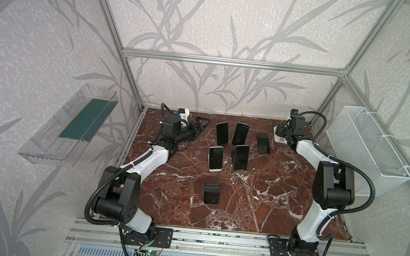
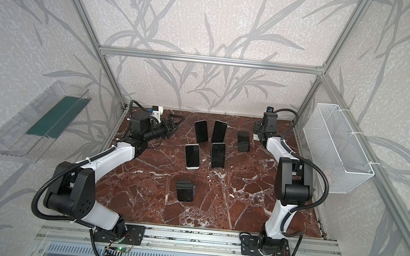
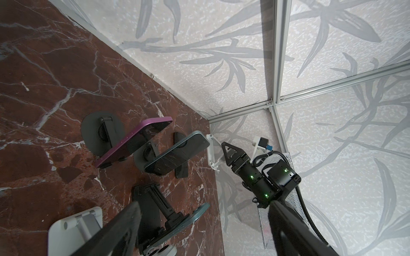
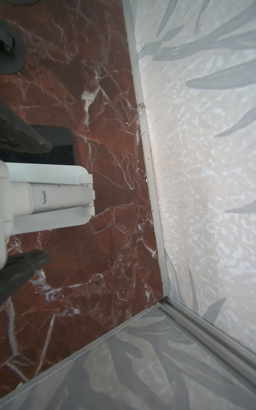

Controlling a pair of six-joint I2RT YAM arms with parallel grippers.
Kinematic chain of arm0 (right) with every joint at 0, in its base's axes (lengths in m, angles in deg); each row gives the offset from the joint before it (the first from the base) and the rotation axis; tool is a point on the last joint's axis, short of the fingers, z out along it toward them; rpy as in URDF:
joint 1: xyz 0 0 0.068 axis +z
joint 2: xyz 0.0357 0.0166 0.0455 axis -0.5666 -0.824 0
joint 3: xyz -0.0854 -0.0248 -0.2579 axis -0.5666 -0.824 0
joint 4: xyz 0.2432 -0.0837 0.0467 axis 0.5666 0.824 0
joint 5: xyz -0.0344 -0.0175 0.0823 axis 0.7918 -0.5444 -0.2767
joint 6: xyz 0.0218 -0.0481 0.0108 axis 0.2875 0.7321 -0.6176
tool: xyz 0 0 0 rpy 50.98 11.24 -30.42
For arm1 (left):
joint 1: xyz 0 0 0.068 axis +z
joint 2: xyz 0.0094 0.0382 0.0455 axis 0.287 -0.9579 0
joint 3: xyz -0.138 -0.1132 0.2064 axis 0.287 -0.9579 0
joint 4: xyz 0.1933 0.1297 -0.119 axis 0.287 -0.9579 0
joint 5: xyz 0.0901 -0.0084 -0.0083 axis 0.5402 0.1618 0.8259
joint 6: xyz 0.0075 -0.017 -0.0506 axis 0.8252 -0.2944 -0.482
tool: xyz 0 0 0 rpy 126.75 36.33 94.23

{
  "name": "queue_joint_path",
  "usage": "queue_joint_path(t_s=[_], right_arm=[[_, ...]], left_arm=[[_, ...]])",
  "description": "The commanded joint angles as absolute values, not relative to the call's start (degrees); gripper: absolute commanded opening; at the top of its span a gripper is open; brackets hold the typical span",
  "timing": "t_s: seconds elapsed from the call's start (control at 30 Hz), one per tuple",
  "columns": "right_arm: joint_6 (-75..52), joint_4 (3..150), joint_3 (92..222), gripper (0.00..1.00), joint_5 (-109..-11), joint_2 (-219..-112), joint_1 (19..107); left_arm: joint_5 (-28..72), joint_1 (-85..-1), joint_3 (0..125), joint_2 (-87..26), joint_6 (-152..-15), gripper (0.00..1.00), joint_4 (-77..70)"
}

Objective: Remove the phone from the phone stand
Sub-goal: 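Lower the white stand onto the table in the far corner and open the right gripper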

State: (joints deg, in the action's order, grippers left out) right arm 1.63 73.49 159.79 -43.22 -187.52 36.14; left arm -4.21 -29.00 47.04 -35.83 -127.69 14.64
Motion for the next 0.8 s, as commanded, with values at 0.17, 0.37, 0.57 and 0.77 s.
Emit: queue_joint_path(t_s=[0.17,0.37,0.57,0.77], right_arm=[[12.9,70.4,169.2,0.64,-48.1,-195.5,32.9],[12.2,69.9,172.8,0.65,-51.6,-200.6,29.2],[15.1,74.5,179.4,0.66,-52.5,-205.7,27.3],[13.8,80.6,183.2,0.67,-54.2,-207.6,25.6]], left_arm=[[-6.5,-29.2,48.1,-38.0,-129.8,0.9,19.1],[-7.0,-29.2,48.1,-38.7,-130.6,0.91,20.0],[-7.5,-29.3,48.1,-38.4,-130.9,0.9,20.9],[-8.1,-29.3,48.2,-39.0,-131.9,0.91,21.6]])
